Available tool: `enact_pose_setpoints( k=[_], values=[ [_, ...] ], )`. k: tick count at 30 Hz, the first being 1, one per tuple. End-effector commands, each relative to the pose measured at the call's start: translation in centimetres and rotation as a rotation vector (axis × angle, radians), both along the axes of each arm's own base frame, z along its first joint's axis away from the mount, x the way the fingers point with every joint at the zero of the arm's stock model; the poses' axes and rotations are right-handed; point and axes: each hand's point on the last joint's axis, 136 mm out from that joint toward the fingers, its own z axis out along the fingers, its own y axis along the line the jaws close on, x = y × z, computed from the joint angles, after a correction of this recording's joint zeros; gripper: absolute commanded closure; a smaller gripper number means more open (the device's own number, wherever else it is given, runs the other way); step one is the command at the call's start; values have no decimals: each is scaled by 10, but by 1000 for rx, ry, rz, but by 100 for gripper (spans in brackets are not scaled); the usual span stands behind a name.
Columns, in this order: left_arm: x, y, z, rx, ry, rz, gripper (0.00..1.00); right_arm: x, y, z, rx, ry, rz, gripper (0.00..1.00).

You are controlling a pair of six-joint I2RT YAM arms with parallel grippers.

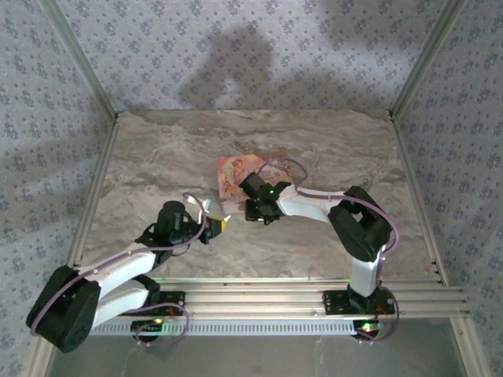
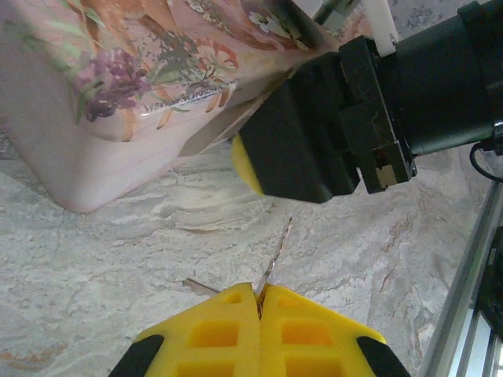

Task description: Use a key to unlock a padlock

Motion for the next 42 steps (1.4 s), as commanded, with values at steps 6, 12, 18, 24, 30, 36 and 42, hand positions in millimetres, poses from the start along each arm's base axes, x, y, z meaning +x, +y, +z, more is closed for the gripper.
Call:
enact_pose_setpoints(
  k=[6, 12, 18, 24, 30, 36, 42],
  values=[
    [-7, 7, -5, 37, -5, 5, 100, 10, -18, 31, -92, -211, -85, 40],
    [-8, 7, -5, 38, -3, -3, 100, 13, -23, 29, -142, -243, -122, 42],
    [-10, 6, -5, 39, -1, -9, 100, 17, -23, 22, -164, -242, -142, 46],
    [-11, 7, -6, 42, -1, -12, 100, 21, -18, 14, -168, -237, -155, 50],
    [-13, 8, -7, 44, -1, -13, 100, 31, -4, 20, -148, -250, -157, 52],
    [-14, 9, -8, 46, -3, -11, 100, 35, 0, 16, -155, -245, -157, 60],
    [-15, 10, -9, 47, -1, -13, 100, 38, 0, 10, -167, -219, -164, 63]
  ],
)
